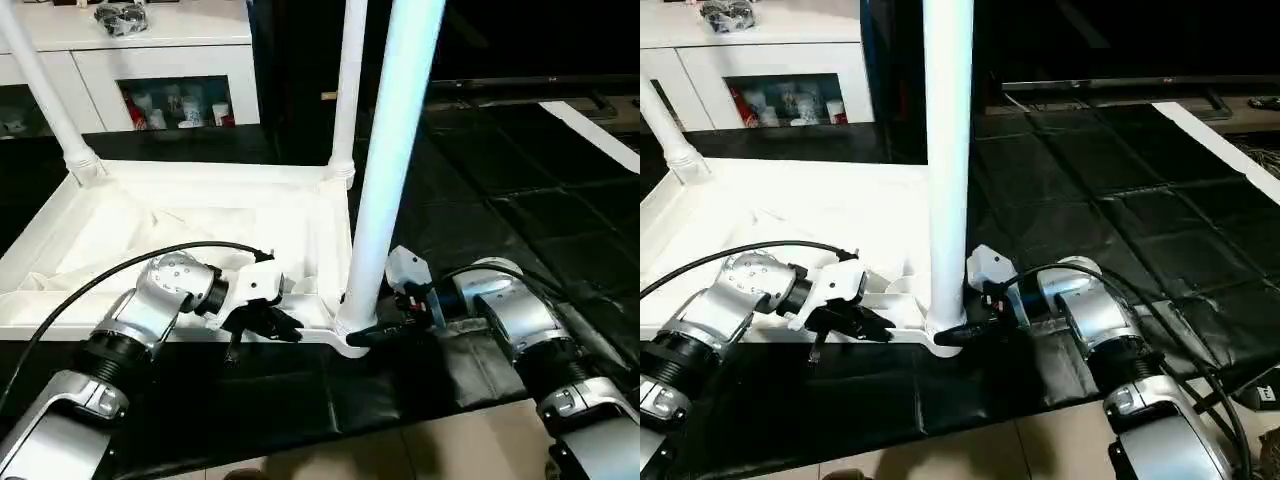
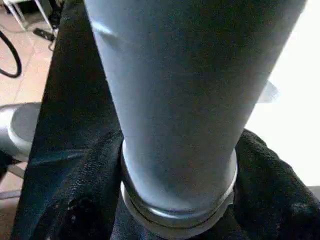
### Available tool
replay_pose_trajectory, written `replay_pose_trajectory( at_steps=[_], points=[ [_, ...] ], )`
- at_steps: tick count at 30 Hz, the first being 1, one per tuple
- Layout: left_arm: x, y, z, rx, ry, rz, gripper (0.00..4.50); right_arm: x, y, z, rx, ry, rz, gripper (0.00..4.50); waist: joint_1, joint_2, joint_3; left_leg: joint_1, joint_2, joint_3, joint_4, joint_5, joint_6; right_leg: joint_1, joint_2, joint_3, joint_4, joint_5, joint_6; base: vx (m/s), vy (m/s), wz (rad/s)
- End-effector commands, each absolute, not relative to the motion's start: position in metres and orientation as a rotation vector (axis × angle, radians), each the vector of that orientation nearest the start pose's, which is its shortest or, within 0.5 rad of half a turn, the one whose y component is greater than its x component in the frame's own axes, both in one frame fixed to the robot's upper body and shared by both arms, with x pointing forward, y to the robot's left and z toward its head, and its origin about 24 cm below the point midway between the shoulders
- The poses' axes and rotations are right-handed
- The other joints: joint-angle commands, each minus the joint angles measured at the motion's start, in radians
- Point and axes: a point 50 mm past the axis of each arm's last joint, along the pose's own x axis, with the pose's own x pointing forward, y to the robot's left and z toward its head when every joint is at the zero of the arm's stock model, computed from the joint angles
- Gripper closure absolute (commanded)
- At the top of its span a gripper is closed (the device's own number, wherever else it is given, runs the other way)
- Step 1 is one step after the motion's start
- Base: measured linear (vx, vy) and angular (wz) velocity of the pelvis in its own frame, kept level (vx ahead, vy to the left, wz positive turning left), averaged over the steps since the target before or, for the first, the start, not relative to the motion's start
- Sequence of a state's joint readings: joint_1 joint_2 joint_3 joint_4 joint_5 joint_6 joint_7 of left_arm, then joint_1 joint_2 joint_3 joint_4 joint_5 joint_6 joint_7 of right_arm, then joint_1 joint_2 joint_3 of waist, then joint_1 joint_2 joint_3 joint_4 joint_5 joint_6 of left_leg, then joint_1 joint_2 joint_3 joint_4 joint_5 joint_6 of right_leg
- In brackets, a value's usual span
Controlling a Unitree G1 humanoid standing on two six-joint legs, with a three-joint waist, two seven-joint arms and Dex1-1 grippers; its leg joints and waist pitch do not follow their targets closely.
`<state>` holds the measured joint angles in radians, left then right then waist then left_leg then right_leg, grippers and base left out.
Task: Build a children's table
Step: Rotate leg to tighten
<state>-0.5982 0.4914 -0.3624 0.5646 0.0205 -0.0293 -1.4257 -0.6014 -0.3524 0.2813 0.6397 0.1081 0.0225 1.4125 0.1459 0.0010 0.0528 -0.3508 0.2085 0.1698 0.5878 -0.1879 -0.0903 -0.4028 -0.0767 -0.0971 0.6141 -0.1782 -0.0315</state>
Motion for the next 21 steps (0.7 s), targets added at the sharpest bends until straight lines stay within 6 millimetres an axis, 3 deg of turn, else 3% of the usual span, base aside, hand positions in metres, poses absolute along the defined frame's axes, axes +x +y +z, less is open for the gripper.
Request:
replay_pose_trajectory(
  at_steps=[1,5,8,10,12,13,14,16,17,21],
  points=[
    [0.304,0.151,0.059,0.613,0.523,-1.607,4.5,0.309,-0.123,0.062,-0.218,0.348,1.596,1.75,-0.005,-0.002,-0.07,0.0,0.028,-0.001,-0.064,-0.158,0.05,0.056,-0.072,0.056,-0.069,-0.229,-0.186,0.0,0.0,0.0],
    [0.307,0.149,0.058,0.584,0.525,-1.564,4.5,0.307,-0.121,0.061,-0.156,0.328,1.586,1.76,-0.004,0.001,-0.07,0.002,0.029,-0.001,-0.064,-0.164,0.047,0.055,-0.073,0.056,-0.069,-0.219,-0.195,0.0,0.0,0.0],
    [0.319,0.134,0.061,0.481,0.471,-1.408,4.5,0.308,-0.109,0.058,-0.015,0.247,1.442,1.76,-0.002,0.0,-0.07,0.005,0.029,0.0,-0.064,-0.168,0.038,0.055,-0.074,0.057,-0.07,-0.226,-0.198,0.0,0.0,0.0],
    [0.326,0.12,0.064,0.421,0.426,-1.294,4.5,0.309,-0.096,0.054,0.087,0.215,1.283,1.76,-0.005,0.0,-0.067,0.002,0.027,-0.002,-0.066,-0.174,0.028,0.056,-0.074,0.056,-0.075,-0.261,-0.185,0.0,0.0,0.0],
    [0.327,0.115,0.065,0.397,0.415,-1.265,4.5,0.309,-0.092,0.051,0.117,0.217,1.235,1.76,-0.009,-0.001,-0.068,0.004,0.026,-0.006,-0.068,-0.184,0.012,0.056,-0.078,0.054,-0.079,-0.306,-0.163,0.0,0.0,0.0],
    [0.329,0.105,0.068,0.361,0.394,-1.214,4.5,0.309,-0.083,0.048,0.166,0.213,1.159,1.76,-0.015,-0.001,-0.067,-0.004,0.026,-0.009,-0.072,-0.171,0.006,0.059,-0.078,0.053,-0.078,-0.311,-0.15,0.0,0.0,0.0],
    [0.33,0.098,0.069,0.339,0.381,-1.182,4.5,0.31,-0.078,0.046,0.196,0.213,1.111,1.76,-0.017,0.0,-0.067,-0.002,0.026,-0.008,-0.071,-0.175,0.006,0.058,-0.078,0.054,-0.08,-0.313,-0.149,0.0,0.0,0.0],
    [0.331,0.084,0.074,0.295,0.346,-1.104,4.5,0.312,-0.065,0.044,0.235,0.209,1.03,1.76,-0.027,-0.002,-0.071,-0.005,0.021,-0.008,-0.068,-0.16,0.008,0.061,-0.078,0.054,-0.078,-0.283,-0.157,0.0,0.0,0.0],
    [0.331,0.084,0.074,0.295,0.346,-1.104,4.5,0.312,-0.065,0.044,0.235,0.209,1.03,1.76,-0.033,0.002,-0.07,-0.007,0.024,-0.007,-0.069,-0.153,0.006,0.06,-0.077,0.056,-0.074,-0.263,-0.164,0.0,0.0,0.0],
    [0.328,0.062,0.076,0.271,0.32,-1.039,4.5,0.322,-0.048,0.043,0.205,0.236,0.895,1.76,-0.047,0.004,-0.075,-0.008,0.018,-0.005,-0.063,-0.102,0.031,0.063,-0.071,0.053,-0.072,-0.173,-0.187,0.0,0.0,0.0]
  ],
)
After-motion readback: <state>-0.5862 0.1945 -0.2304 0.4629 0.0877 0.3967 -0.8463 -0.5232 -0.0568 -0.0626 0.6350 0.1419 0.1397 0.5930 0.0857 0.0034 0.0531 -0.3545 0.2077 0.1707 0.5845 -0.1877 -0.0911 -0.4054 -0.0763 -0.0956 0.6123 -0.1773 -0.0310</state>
